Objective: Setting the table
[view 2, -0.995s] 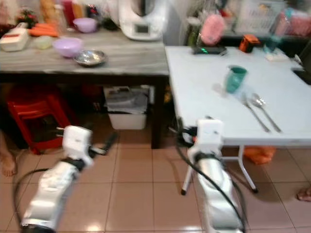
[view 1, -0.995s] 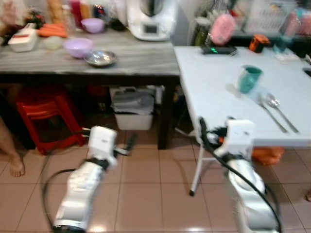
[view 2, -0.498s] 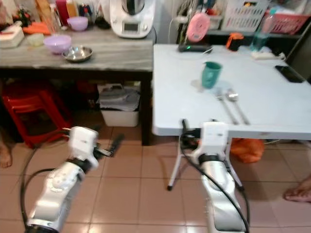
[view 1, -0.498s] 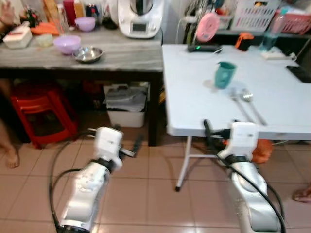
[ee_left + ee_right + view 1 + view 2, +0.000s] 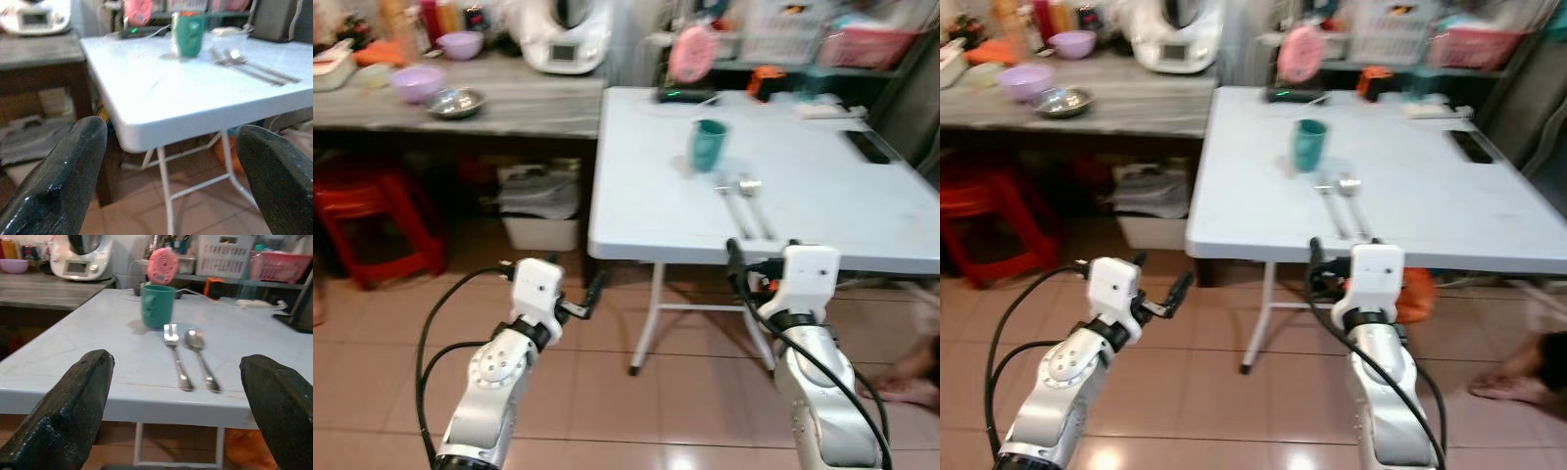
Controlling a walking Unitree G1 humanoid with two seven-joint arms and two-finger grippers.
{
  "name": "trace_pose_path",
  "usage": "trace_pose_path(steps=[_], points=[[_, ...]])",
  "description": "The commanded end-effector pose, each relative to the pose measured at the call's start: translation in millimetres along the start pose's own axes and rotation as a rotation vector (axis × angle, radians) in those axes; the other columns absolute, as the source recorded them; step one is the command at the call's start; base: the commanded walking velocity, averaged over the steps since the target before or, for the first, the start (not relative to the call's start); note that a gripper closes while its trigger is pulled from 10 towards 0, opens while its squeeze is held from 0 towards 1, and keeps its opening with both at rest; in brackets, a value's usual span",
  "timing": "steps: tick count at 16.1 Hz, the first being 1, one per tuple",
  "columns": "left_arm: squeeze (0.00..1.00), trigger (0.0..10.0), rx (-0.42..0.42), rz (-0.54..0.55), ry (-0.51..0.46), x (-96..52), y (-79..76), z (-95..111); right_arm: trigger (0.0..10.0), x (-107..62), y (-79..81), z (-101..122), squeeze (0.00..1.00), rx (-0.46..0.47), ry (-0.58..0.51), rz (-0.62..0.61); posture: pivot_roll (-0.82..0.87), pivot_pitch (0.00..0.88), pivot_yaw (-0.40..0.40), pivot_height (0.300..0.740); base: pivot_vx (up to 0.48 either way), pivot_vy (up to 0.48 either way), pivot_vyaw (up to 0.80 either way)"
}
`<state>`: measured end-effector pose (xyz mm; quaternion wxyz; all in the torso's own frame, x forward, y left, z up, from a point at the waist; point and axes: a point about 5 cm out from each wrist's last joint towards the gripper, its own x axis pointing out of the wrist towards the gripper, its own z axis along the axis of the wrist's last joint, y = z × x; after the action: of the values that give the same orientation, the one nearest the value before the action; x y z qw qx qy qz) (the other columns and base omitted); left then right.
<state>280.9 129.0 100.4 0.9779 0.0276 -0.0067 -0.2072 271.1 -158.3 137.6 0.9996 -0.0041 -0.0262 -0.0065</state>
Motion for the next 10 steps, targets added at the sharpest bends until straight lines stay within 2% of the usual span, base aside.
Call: trace_pose_path(steps=[1, 4, 9, 10], points=[[0.0, 10.0, 0.008, 0.013, -0.015, -2.9, 7.3, 2.7, 10.0, 1.5, 6.8, 4.7, 0.0, 0.011, -0.018, 0.025, -0.01, 0.02, -0.035, 0.74, 0.0, 0.0, 0.0], [0.0, 10.0, -0.013, -0.007, -0.023, -3.1, 9.0, 4.6, 10.0, 1.3, 6.8, 4.1, 0.0, 0.015, -0.016, 0.024, -0.01, 0.02, -0.035, 0.74, 0.0, 0.0, 0.0], [0.0, 10.0, -0.049, 0.045, 0.003, -2.5, 12.6, 2.7, 10.0, 0.9, 7.2, 3.3, 0.0, 0.016, -0.014, 0.024, -0.01, 0.022, -0.034, 0.74, 0.0, 0.0, 0.0], [0.0, 10.0, -0.035, 0.04, -0.002, -2.5, 12.4, 3.6, 10.0, 1.1, 7.2, 3.2, 0.0, 0.015, -0.013, 0.024, -0.01, 0.022, -0.034, 0.74, 0.0, -0.379, 0.0]])
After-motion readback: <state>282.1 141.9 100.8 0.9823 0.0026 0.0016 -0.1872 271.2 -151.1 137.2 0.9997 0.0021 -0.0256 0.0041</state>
